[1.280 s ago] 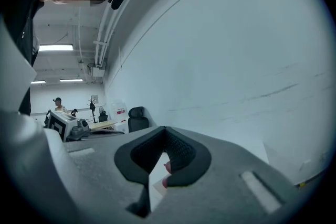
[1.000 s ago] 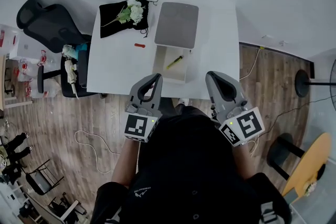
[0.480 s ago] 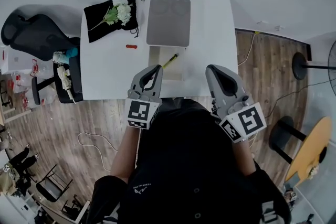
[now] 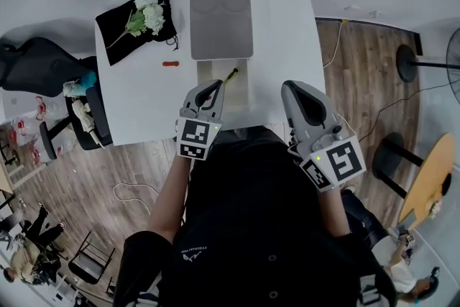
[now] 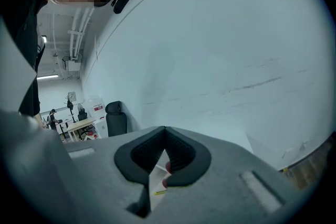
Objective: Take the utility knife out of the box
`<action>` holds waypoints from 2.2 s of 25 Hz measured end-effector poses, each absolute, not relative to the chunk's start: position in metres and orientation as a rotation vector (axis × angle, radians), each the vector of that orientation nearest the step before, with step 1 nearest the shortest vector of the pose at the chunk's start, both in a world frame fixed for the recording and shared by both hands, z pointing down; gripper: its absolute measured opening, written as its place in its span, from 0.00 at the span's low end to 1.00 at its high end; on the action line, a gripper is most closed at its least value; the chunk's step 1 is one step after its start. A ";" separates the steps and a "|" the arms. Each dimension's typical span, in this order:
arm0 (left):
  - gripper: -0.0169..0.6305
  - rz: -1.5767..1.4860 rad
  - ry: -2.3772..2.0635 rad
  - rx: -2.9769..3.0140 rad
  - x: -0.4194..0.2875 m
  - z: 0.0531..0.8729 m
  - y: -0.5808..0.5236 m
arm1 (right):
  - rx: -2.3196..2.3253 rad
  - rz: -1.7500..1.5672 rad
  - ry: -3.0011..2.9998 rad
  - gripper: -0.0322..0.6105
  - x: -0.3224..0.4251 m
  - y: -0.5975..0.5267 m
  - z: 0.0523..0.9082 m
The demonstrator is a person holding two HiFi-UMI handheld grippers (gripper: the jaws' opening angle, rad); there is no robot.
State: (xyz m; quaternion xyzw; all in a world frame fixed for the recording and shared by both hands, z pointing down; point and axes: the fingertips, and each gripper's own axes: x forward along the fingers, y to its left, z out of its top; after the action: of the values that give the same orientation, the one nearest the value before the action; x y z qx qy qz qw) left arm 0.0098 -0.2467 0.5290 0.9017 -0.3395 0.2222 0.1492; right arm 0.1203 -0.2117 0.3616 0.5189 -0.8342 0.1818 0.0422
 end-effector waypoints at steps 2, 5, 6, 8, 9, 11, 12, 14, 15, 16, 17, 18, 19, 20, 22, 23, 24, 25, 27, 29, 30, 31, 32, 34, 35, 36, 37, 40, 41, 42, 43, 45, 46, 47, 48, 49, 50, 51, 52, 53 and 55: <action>0.04 0.669 -0.940 2.583 0.012 0.539 -0.250 | 1.608 0.558 -2.528 0.06 0.121 -0.215 0.365; 0.04 0.732 -0.887 2.573 0.016 0.554 -0.252 | 1.645 0.577 -2.496 0.06 0.124 -0.219 0.369; 0.04 0.758 -0.868 2.566 0.018 0.561 -0.253 | 1.658 0.588 -2.486 0.06 0.125 -0.220 0.370; 0.04 0.812 -0.835 2.549 0.020 0.576 -0.253 | 1.677 0.604 -2.467 0.06 0.126 -0.221 0.373; 0.04 0.836 -0.823 2.538 0.021 0.584 -0.252 | 1.683 0.611 -2.458 0.06 0.127 -0.221 0.375; 0.04 0.878 -0.808 2.511 0.022 0.596 -0.253 | 1.693 0.626 -2.444 0.06 0.127 -0.222 0.378; 0.04 0.900 -0.806 2.500 0.024 0.601 -0.253 | 1.698 0.632 -2.436 0.06 0.128 -0.222 0.379; 0.04 0.950 -0.814 2.488 0.026 0.608 -0.256 | 1.710 0.643 -2.420 0.06 0.131 -0.222 0.381; 0.04 0.975 -0.817 2.481 0.028 0.612 -0.257 | 1.718 0.648 -2.412 0.06 0.133 -0.222 0.382; 0.04 0.999 -0.818 2.470 0.029 0.616 -0.258 | 1.725 0.654 -2.404 0.06 0.134 -0.221 0.383; 0.04 1.023 -0.815 2.458 0.030 0.621 -0.258 | 1.732 0.660 -2.396 0.06 0.136 -0.221 0.384; 0.04 1.048 -0.807 2.447 0.031 0.627 -0.258 | 1.738 0.666 -2.388 0.06 0.137 -0.221 0.385; 0.04 1.076 -0.794 2.440 0.032 0.634 -0.257 | 1.741 0.670 -2.382 0.06 0.138 -0.221 0.386; 0.04 1.102 -0.779 2.436 0.033 0.640 -0.256 | 1.743 0.672 -2.376 0.06 0.139 -0.221 0.386; 0.04 1.144 -0.747 2.427 0.035 0.651 -0.253 | 1.744 0.674 -2.368 0.06 0.141 -0.222 0.388; 0.04 1.159 -0.733 2.421 0.036 0.655 -0.252 | 1.745 0.676 -2.365 0.06 0.142 -0.223 0.389; 0.04 1.171 -0.718 2.414 0.037 0.659 -0.250 | 1.747 0.679 -2.362 0.06 0.144 -0.224 0.390; 0.04 1.180 -0.705 2.406 0.038 0.662 -0.249 | 1.749 0.683 -2.358 0.06 0.144 -0.224 0.391; 0.04 1.193 -0.701 2.397 0.038 0.666 -0.249 | 1.754 0.690 -2.352 0.06 0.145 -0.225 0.392; 0.04 1.202 -0.721 2.396 0.036 0.668 -0.252 | 1.755 0.698 -2.346 0.06 0.144 -0.226 0.394; 0.04 1.207 -0.729 2.393 0.036 0.669 -0.253 | 1.755 0.702 -2.343 0.06 0.144 -0.226 0.395; 0.04 1.212 -0.731 2.386 0.035 0.672 -0.254 | 1.754 0.705 -2.340 0.06 0.144 -0.226 0.396; 0.05 1.220 -0.723 2.376 0.036 0.675 -0.254 | 1.755 0.707 -2.337 0.06 0.144 -0.226 0.396; 0.23 1.238 -0.689 2.355 0.038 0.681 -0.253 | 1.761 0.708 -2.331 0.06 0.145 -0.226 0.396; 0.23 1.247 -0.675 2.347 0.039 0.684 -0.251 | 1.766 0.710 -2.327 0.06 0.146 -0.226 0.396; 0.23 1.258 -0.668 2.343 0.039 0.686 -0.251 | 1.770 0.712 -2.323 0.06 0.147 -0.225 0.397; 0.23 1.268 -0.667 2.341 0.039 0.689 -0.251 | 1.773 0.713 -2.319 0.06 0.148 -0.225 0.397; 0.23 1.287 -0.682 2.333 0.039 0.693 -0.253 | 1.779 0.715 -2.308 0.06 0.150 -0.224 0.398; 0.23 1.289 -0.693 2.328 0.039 0.693 -0.254 | 1.783 0.716 -2.304 0.06 0.150 -0.224 0.398; 0.23 1.291 -0.704 2.321 0.039 0.694 -0.255 | 1.787 0.718 -2.300 0.06 0.151 -0.223 0.398; 0.23 1.295 -0.711 2.313 0.038 0.695 -0.256 | 1.791 0.721 -2.295 0.06 0.151 -0.223 0.399; 0.23 1.310 -0.711 2.293 0.038 0.700 -0.256 | 1.800 0.726 -2.286 0.06 0.152 -0.221 0.400; 0.23 1.317 -0.708 2.284 0.038 0.702 -0.255 | 1.803 0.728 -2.282 0.06 0.152 -0.220 0.400; 0.23 1.323 -0.707 2.277 0.037 0.705 -0.255 | 1.806 0.729 -2.279 0.06 0.152 -0.219 0.401; 0.23 1.326 -0.711 2.271 0.037 0.706 -0.255 | 1.809 0.729 -2.275 0.06 0.151 -0.218 0.402; 0.21 1.328 -0.719 2.267 0.036 0.707 -0.256 | 1.811 0.730 -2.272 0.06 0.151 -0.217 0.403; 0.20 1.329 -0.728 2.264 0.036 0.708 -0.257 | 1.814 0.732 -2.269 0.06 0.151 -0.217 0.403; 0.19 1.330 -0.734 2.261 0.035 0.708 -0.258 | 1.817 0.735 -2.266 0.06 0.152 -0.216 0.404; 0.19 1.332 -0.736 2.259 0.035 0.708 -0.259 | 1.820 0.737 -2.263 0.06 0.152 -0.216 0.404; 0.19 1.335 -0.737 2.259 0.035 0.708 -0.259 | 1.823 0.738 -2.260 0.06 0.152 -0.215 0.404; 0.18 1.347 -0.736 2.263 0.036 0.708 -0.259 | 1.832 0.738 -2.258 0.06 0.152 -0.214 0.403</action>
State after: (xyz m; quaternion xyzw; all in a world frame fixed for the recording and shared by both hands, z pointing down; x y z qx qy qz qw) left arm 0.0358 -0.2585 0.7077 0.8105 -0.2636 0.4825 0.2021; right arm 0.1525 -0.2139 0.4031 0.6091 -0.7508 0.2455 0.0708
